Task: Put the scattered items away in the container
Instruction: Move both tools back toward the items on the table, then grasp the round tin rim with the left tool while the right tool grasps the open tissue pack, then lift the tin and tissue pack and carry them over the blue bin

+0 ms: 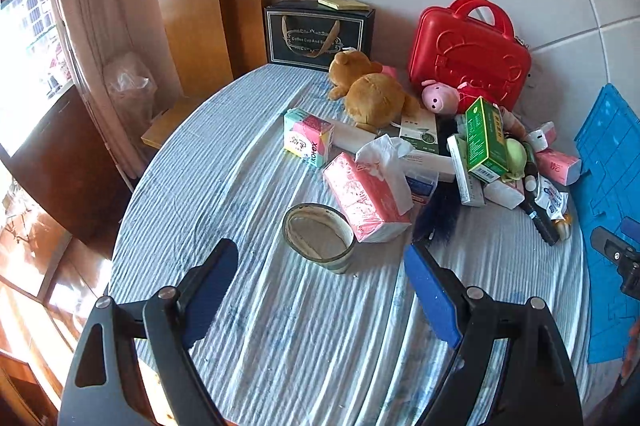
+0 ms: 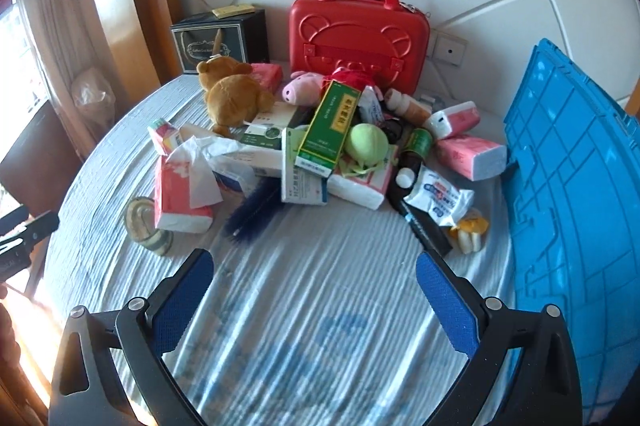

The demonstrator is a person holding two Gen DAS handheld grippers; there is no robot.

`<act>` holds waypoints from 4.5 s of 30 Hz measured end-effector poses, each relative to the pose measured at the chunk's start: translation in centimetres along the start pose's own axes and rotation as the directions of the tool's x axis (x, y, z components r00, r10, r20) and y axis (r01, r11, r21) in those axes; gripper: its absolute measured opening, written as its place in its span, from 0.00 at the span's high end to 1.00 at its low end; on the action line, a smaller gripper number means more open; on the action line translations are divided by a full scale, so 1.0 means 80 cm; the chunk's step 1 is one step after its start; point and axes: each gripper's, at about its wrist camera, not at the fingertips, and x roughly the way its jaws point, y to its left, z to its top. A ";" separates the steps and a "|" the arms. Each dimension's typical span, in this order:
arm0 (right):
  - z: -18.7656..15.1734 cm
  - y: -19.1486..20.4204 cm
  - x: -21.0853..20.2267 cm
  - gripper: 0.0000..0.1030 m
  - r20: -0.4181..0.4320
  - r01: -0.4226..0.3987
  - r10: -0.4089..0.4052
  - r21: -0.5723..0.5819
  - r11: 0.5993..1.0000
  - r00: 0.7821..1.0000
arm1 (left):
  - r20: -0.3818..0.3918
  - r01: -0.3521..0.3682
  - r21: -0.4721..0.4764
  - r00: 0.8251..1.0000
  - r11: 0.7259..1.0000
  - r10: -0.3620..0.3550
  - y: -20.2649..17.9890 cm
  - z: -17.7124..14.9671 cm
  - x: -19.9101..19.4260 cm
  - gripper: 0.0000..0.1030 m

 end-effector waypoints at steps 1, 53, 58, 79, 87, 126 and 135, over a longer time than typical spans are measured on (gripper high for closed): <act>0.002 0.011 0.010 0.00 -0.010 -0.010 0.010 0.013 1.000 1.000 | -0.020 0.019 0.010 1.000 1.000 -0.018 0.006 0.001 0.017 0.17; 0.032 0.192 0.252 0.00 -0.332 -0.274 0.197 -0.203 0.940 0.922 | -0.201 0.037 0.112 0.979 0.993 -0.014 0.061 -0.010 0.249 0.21; 0.012 0.235 0.264 0.00 -0.370 -0.321 0.219 -0.239 0.917 0.903 | -0.215 0.017 0.096 0.977 0.995 0.004 0.094 -0.015 0.248 0.28; 0.014 0.247 0.326 0.17 -0.361 -0.309 0.209 -0.244 0.919 0.909 | -0.195 0.084 0.154 0.979 0.984 -0.053 0.079 0.015 0.287 0.33; 0.015 0.226 0.276 0.18 -0.321 -0.344 0.250 -0.282 0.896 0.913 | -0.147 0.060 0.107 0.988 0.992 -0.043 0.069 0.008 0.230 0.33; -0.021 -0.171 -0.164 0.17 0.274 -0.136 0.196 -0.223 0.965 0.941 | 0.264 0.140 0.270 0.941 0.953 -0.213 -0.154 -0.054 -0.183 0.33; 0.000 -0.290 -0.192 0.17 0.356 -0.079 0.139 -0.178 0.981 0.924 | 0.278 0.188 0.349 0.915 0.918 -0.293 -0.297 -0.046 -0.214 0.33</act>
